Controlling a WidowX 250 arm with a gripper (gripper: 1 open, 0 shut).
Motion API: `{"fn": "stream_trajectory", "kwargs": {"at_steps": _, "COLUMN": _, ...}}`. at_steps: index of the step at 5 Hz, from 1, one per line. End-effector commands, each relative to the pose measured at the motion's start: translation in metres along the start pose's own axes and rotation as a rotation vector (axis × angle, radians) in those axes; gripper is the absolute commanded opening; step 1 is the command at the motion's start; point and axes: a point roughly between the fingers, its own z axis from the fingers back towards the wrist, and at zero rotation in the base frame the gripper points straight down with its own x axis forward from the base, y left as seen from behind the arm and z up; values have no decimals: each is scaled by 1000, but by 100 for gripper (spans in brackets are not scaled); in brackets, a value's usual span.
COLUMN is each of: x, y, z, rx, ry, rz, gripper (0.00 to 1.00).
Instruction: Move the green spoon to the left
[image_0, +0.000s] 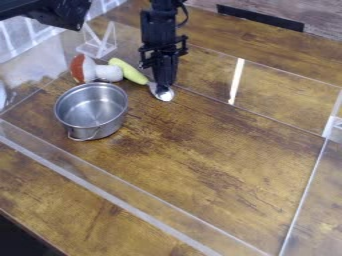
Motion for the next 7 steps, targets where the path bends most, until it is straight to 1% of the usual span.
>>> {"fn": "stream_trajectory", "kwargs": {"at_steps": 1, "x": 3, "y": 0, "z": 47, "rx": -118, "ry": -4, "rz": 48, "gripper": 0}}
{"fn": "stream_trajectory", "kwargs": {"at_steps": 2, "x": 6, "y": 1, "z": 52, "rx": -140, "ry": 18, "rz": 85, "gripper": 0}}
{"fn": "stream_trajectory", "kwargs": {"at_steps": 3, "x": 15, "y": 3, "z": 61, "rx": -153, "ry": 38, "rz": 64, "gripper": 0}}
{"fn": "stream_trajectory", "kwargs": {"at_steps": 4, "x": 23, "y": 4, "z": 71, "rx": -166, "ry": 49, "rz": 32, "gripper": 0}}
{"fn": "stream_trajectory", "kwargs": {"at_steps": 5, "x": 24, "y": 6, "z": 74, "rx": -168, "ry": 55, "rz": 13, "gripper": 100}}
{"fn": "stream_trajectory", "kwargs": {"at_steps": 6, "x": 25, "y": 8, "z": 74, "rx": -174, "ry": 65, "rz": -4, "gripper": 100}}
{"fn": "stream_trajectory", "kwargs": {"at_steps": 7, "x": 13, "y": 8, "z": 69, "rx": -154, "ry": 65, "rz": -83, "gripper": 0}}
